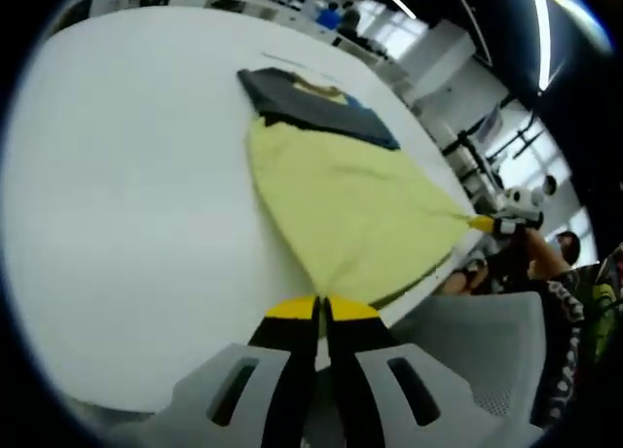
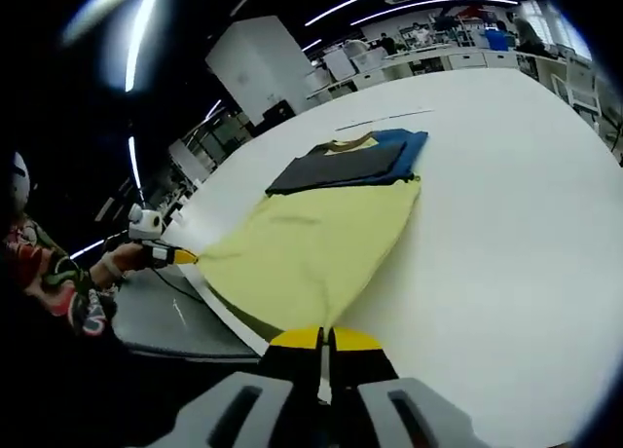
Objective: Fold the garment on the visible template until the final outline fits inside the template.
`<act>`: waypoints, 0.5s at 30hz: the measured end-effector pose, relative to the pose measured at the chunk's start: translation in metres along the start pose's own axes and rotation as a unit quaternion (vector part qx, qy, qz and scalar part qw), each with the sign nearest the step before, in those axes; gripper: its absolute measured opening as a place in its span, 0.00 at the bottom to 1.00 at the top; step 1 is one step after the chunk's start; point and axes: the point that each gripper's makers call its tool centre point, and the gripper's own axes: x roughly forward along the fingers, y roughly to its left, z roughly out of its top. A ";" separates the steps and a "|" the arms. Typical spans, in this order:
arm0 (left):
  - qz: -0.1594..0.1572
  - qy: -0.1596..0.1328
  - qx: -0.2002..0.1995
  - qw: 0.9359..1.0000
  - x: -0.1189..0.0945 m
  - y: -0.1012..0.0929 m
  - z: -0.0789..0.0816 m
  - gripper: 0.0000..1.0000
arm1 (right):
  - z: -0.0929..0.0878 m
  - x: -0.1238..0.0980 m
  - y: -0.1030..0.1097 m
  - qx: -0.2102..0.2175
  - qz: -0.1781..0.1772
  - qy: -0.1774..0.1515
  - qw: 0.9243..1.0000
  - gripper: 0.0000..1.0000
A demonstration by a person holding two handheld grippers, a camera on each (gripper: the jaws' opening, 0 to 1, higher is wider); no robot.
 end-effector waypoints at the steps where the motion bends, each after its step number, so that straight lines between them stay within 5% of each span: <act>1: 0.000 0.002 0.000 1.000 -0.002 0.000 0.000 0.00 | -0.002 -0.001 0.002 0.000 0.002 0.002 1.000 0.00; 8: -0.012 0.038 -0.003 0.999 -0.011 -0.012 -0.020 0.00 | -0.026 -0.008 0.022 0.025 0.013 0.020 0.999 0.00; 15: -0.023 0.039 -0.020 0.999 -0.016 -0.018 -0.023 0.00 | -0.037 -0.012 0.031 0.048 0.010 0.017 0.999 0.00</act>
